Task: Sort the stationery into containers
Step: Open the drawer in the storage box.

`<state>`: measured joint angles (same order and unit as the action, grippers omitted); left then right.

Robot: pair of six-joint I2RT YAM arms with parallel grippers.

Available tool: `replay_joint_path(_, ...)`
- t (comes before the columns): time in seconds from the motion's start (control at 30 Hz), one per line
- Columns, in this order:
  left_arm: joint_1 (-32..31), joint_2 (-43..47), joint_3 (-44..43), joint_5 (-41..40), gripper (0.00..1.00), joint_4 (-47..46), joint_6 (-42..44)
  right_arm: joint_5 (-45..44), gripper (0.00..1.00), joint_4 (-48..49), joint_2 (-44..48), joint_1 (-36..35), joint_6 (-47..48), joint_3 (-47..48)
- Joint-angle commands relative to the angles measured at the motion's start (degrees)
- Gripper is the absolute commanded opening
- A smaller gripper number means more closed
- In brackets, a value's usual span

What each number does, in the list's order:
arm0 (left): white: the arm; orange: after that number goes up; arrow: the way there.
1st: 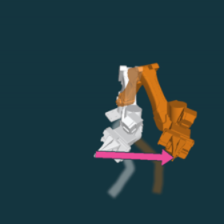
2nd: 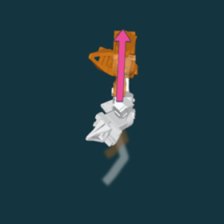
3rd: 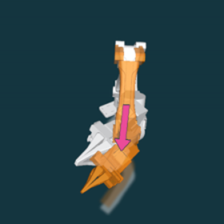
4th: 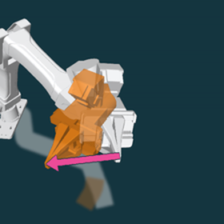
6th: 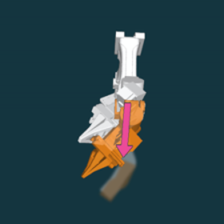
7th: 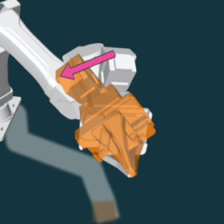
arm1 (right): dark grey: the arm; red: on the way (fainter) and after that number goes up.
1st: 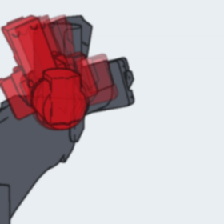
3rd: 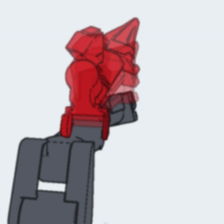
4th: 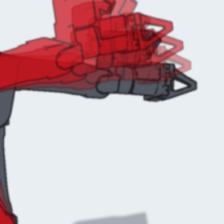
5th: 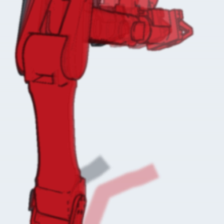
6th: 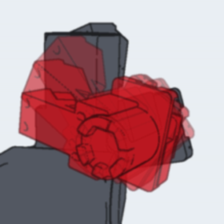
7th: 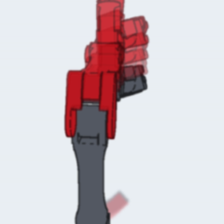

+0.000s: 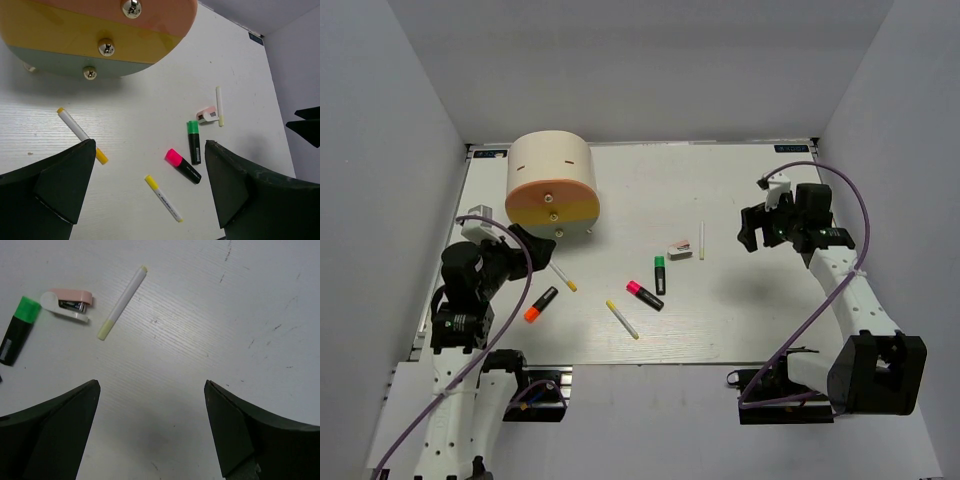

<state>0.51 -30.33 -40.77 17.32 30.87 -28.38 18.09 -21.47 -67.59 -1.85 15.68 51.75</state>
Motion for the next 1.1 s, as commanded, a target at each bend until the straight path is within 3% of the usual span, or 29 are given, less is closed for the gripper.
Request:
replay_joint_path(0.0,-0.16,-2.62,0.26,1.49,1.00,-1.08,-0.62,4.49,0.90,-3.83,-0.08,-0.25,6.95,2.22)
replay_joint_path(0.1,-0.68,-4.21,0.78,1.49,1.00,-2.65,-0.62,6.96,0.90,-7.08,0.10,-0.26,11.90,2.13)
replay_joint_path(0.23,-0.69,-7.72,0.78,0.96,0.88,-5.03,-0.62,6.00,0.90,-8.58,0.53,-0.35,14.46,1.78)
replay_joint_path(0.27,-0.69,-8.51,0.78,0.96,0.77,-5.03,-0.62,5.30,0.90,-8.32,0.27,-0.26,14.12,1.87)
replay_joint_path(0.33,-0.69,-10.01,0.78,1.49,0.66,-6.70,-0.62,6.51,0.90,-10.25,-0.08,-0.18,16.39,2.48)
replay_joint_path(0.37,-0.69,-11.41,0.78,2.01,0.42,-7.22,-0.62,7.13,0.90,-10.86,-0.08,-0.17,16.48,2.66)
replay_joint_path(0.4,-0.69,-12.03,0.78,2.01,0.34,-7.23,-0.62,7.57,0.90,-10.61,0.26,-0.35,15.88,2.48)
replay_joint_path(0.43,-0.69,-12.56,0.78,2.01,0.33,-8.27,-0.62,8.27,0.77,-10.34,0.53,-0.26,15.70,1.87)
replay_joint_path(0.47,-0.69,-13.09,0.78,2.01,0.34,-9.85,-1.41,10.11,0.61,-10.25,0.62,-0.18,15.69,1.52)
replay_joint_path(0.5,-0.69,-13.09,0.78,2.01,0.45,-10.91,-1.41,10.47,0.44,-9.56,1.05,-0.26,15.52,1.25)
replay_joint_path(0.53,-0.69,-13.70,1.48,1.49,0.51,-13.27,-3.50,10.83,0.44,-9.20,1.32,-0.18,13.87,0.38)
replay_joint_path(0.57,-0.69,-14.32,2.27,0.96,0.51,-14.43,-4.48,12.13,0.47,-7.63,1.41,-0.26,13.24,0.11)
replay_joint_path(0.67,-0.16,-15.63,4.11,-2.36,0.59,-20.12,-9.22,14.51,0.66,-5.96,1.41,-0.35,11.74,-1.12)
replay_joint_path(0.7,-0.16,-15.64,4.82,-2.90,0.61,-22.06,-10.45,15.04,0.67,-5.69,1.06,-0.35,11.48,-1.21)
replay_joint_path(0.9,-0.16,-22.65,7.65,-3.35,0.71,-34.81,-16.96,19.35,0.64,-3.66,0.62,-0.35,10.95,-1.91)
replay_joint_path(1.07,-0.16,-28.28,3.95,-2.82,0.72,-37.73,-17.50,21.28,0.59,-2.70,0.71,-0.35,12.44,-3.23)
